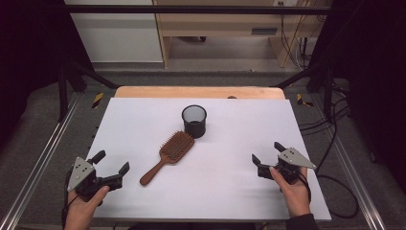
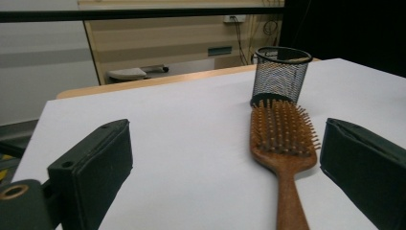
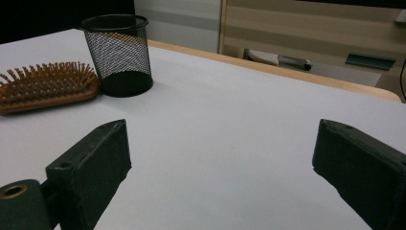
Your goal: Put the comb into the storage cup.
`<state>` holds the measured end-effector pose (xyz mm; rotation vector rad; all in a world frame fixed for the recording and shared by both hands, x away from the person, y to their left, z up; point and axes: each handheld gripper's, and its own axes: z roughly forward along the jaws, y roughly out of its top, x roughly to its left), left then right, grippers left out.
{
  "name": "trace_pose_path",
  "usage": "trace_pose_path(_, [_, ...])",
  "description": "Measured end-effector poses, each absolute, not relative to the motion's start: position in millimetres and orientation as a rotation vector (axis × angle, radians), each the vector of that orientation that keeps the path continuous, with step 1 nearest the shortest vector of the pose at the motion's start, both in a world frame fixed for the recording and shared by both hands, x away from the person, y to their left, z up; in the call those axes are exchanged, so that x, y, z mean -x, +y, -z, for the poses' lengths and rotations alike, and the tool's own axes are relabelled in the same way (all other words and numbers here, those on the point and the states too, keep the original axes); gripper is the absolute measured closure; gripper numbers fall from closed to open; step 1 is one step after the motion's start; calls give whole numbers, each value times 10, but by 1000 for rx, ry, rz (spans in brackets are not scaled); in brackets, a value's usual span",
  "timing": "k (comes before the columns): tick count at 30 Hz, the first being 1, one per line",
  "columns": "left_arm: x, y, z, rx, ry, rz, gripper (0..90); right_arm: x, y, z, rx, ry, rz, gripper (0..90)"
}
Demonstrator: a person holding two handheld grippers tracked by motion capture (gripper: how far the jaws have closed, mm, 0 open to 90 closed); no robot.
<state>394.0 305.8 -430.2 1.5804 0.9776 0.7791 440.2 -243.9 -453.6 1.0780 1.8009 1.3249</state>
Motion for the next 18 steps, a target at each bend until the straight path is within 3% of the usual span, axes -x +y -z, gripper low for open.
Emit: trace_pose_path(18, [-4188, 2581, 4055, -1803, 949, -703, 49, -4394, -2422, 4550, -1091, 1819, -1310, 45])
